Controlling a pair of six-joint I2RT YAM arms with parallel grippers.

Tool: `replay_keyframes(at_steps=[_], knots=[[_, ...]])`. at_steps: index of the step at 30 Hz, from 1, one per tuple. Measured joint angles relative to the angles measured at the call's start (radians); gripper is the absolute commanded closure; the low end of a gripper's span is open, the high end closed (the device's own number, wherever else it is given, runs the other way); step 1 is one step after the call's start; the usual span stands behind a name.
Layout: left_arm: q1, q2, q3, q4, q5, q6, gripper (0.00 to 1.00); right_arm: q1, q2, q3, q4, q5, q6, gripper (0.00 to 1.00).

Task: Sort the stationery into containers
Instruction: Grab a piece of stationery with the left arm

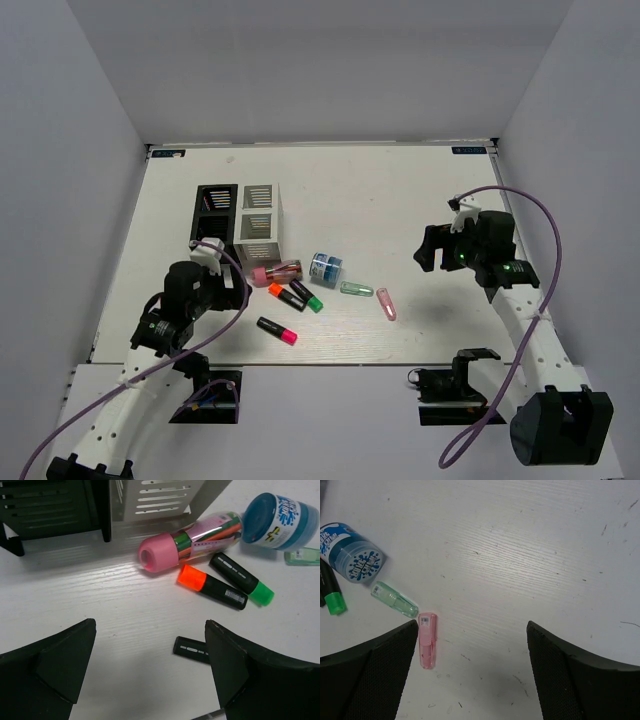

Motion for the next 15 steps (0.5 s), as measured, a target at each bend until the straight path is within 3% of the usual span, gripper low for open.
replay_keyframes(at_steps=[7, 9, 10, 11, 12, 13, 15], knots=[[0.0, 0.005, 0.0, 0.013, 0.073, 0.004, 0.0, 0.0, 0.014, 0.0, -0.02, -0.001, 0.001, 0.1], [0.0, 0.008, 0.0, 0.019, 0.088, 0.004, 0.06, 0.0, 0.014, 0.0, -0.037, -0.014, -0.021, 0.1], [0.0, 0.012, 0.0, 0.026, 0.098, 0.005, 0.26, 0.0, 0.014, 0.0, -0.044, -0.019, -0.033, 0.1], [0.0, 0.014, 0.0, 0.029, 0.102, 0.003, 0.26, 0.0, 0.012, 0.0, -0.053, -0.024, -0.045, 0.1], [0.0, 0.019, 0.0, 0.034, 0.113, 0.007, 0.76, 0.0, 0.007, -0.002, -0.057, -0.023, -0.065, 0.1], [0.001, 0.024, 0.0, 0.038, 0.126, 0.001, 0.99, 0.0, 0.003, -0.004, -0.06, -0.019, -0.082, 0.1], [0.001, 0.034, -0.002, 0.057, 0.149, 0.005, 0.99, 0.0, 0.002, -0.005, -0.076, 0.001, -0.111, 0.1]])
